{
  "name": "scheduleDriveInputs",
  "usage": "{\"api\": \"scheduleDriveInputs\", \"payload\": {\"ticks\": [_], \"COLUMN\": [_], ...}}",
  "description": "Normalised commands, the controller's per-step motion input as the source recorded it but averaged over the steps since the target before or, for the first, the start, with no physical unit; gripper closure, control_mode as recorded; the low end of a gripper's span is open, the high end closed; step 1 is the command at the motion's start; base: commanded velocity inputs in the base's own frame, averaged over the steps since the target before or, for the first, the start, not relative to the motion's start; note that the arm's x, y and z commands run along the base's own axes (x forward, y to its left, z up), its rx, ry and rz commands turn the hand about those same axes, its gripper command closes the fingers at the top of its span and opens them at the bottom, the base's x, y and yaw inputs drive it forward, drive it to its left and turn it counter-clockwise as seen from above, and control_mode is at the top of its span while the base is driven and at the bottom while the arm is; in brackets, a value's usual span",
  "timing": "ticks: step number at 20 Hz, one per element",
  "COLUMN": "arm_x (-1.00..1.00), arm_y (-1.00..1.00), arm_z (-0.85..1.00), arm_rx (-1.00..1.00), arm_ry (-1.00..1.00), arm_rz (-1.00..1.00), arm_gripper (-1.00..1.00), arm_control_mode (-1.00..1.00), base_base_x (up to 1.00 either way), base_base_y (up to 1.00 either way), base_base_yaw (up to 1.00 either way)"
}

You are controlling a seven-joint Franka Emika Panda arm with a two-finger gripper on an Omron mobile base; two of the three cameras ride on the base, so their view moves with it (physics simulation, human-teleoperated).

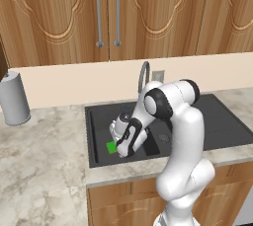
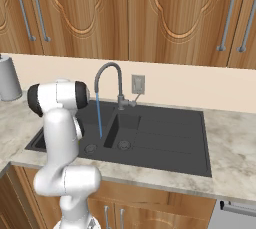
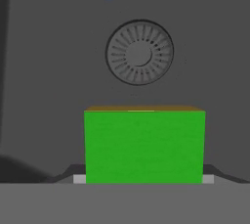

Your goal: Soak the sponge with water for a few seconds and then drop it inside the sink.

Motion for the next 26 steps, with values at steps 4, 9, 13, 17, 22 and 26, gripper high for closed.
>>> {"api": "scheduleDriveInputs", "payload": {"ticks": [4, 9, 13, 17, 22, 26], "arm_x": [0.00, 0.00, 0.00, 0.01, -0.02, 0.00], "arm_y": [0.00, 0.00, 0.00, 0.00, 0.00, 0.00], "arm_z": [-0.17, -0.17, -0.04, 0.00, 0.00, 0.00], "arm_rx": [0.00, 0.00, 0.00, 0.00, 0.01, 0.00], "arm_ry": [0.00, 0.00, 0.00, 0.00, 0.00, 0.00], "arm_rz": [0.00, 0.00, 0.00, 0.00, 0.00, 0.00], "arm_gripper": [1.00, 1.00, 1.00, 1.00, -1.00, -1.00], "arm_control_mode": [-1.00, -1.00, -1.00, -1.00, -1.00, -1.00], "base_base_x": [0.00, 0.00, 0.00, 0.00, 0.00, 0.00], "base_base_y": [0.00, 0.00, 0.00, 0.00, 0.00, 0.00], "base_base_yaw": [0.00, 0.00, 0.00, 0.00, 0.00, 0.00]}}
